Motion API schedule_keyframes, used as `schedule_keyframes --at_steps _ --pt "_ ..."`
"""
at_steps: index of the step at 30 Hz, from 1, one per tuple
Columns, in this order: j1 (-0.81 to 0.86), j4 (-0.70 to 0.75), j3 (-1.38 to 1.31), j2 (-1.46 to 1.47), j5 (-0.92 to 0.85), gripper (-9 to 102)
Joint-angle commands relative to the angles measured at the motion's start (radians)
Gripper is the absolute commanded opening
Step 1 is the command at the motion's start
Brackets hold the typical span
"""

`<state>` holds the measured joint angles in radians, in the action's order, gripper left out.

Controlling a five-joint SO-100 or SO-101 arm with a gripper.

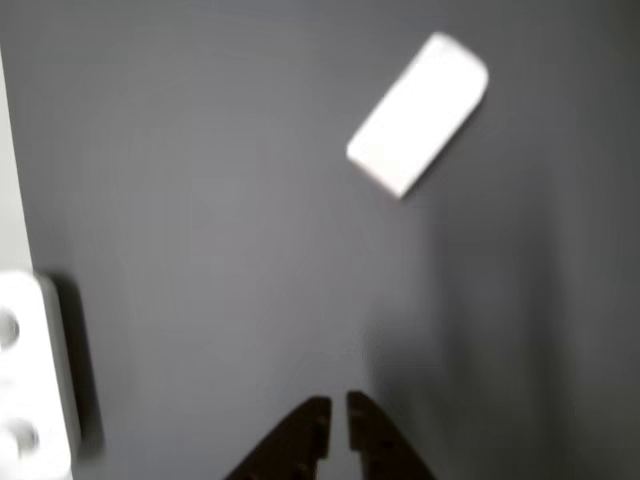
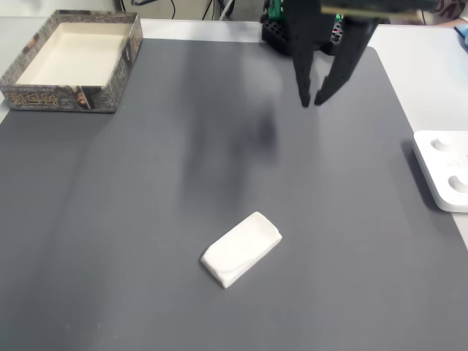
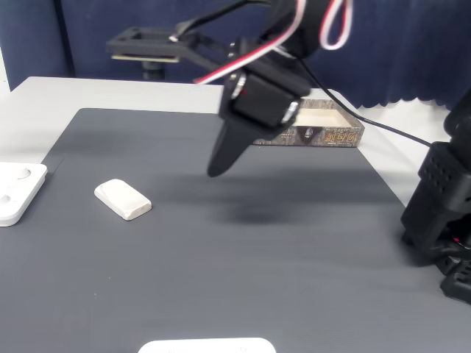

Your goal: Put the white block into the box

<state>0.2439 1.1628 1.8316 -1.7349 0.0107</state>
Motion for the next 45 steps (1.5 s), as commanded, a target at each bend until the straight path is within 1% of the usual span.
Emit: schedule_keyframes --at_steps 1,10,23,29,34,41,45 --pt "0.017 -0.008 -0.176 0.097 0.006 -2" --pt "0.048 -0.008 -0.396 0.353 -0.006 -2" --pt "0.084 0.017 -0.813 0.704 0.009 -2" --pt "0.095 0.115 -0.968 0.819 0.008 -2" --pt "0.103 0.129 -1.000 0.842 0.006 -2" --pt "0.118 0.225 -1.081 0.873 -0.018 -2" --pt "0.120 0.339 -1.161 0.914 -0.048 -2"
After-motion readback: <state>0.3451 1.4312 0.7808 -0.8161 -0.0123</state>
